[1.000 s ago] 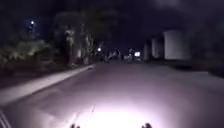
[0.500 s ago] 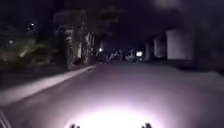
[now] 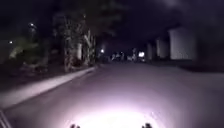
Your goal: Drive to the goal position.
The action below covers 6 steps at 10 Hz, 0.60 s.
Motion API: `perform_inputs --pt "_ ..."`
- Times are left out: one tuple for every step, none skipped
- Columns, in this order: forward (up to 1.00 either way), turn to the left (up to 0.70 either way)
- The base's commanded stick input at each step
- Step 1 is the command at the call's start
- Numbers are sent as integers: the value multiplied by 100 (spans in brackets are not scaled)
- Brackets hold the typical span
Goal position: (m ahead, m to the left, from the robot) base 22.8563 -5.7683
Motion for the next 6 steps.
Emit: perform_inputs --pt "85 -34" --pt "85 -34" --pt "85 -30" --pt "85 0" --pt "85 0" --pt "85 0"
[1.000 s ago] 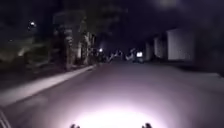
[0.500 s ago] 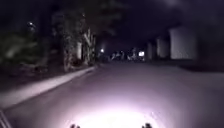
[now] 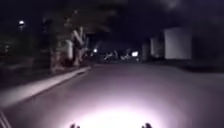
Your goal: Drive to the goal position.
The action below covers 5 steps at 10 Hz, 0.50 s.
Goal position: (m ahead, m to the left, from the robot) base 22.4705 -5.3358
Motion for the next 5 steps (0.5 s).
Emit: perform_inputs --pt "85 0" --pt "85 0" --pt "85 0" --pt "85 0" --pt "85 0"
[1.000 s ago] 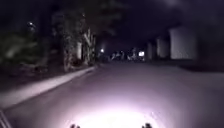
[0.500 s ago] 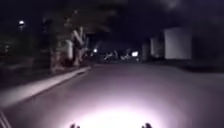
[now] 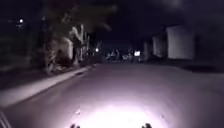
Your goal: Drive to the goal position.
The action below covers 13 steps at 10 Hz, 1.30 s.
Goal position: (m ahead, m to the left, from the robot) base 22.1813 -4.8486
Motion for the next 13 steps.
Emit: perform_inputs --pt "85 0" --pt "85 0" --pt "85 0" --pt "85 0" --pt "85 0" --pt "85 0" --pt "85 0" --pt "85 0" --pt "85 0" --pt "85 -2" --pt "85 -23" --pt "85 -34" --pt "85 -27"
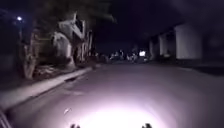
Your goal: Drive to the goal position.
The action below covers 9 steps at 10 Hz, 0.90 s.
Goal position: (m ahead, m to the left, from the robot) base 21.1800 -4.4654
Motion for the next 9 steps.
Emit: perform_inputs --pt "85 -3" --pt "85 0" --pt "85 0" --pt "85 0" --pt "85 0" --pt "85 0" --pt "85 0" --pt "85 0" --pt "85 0"
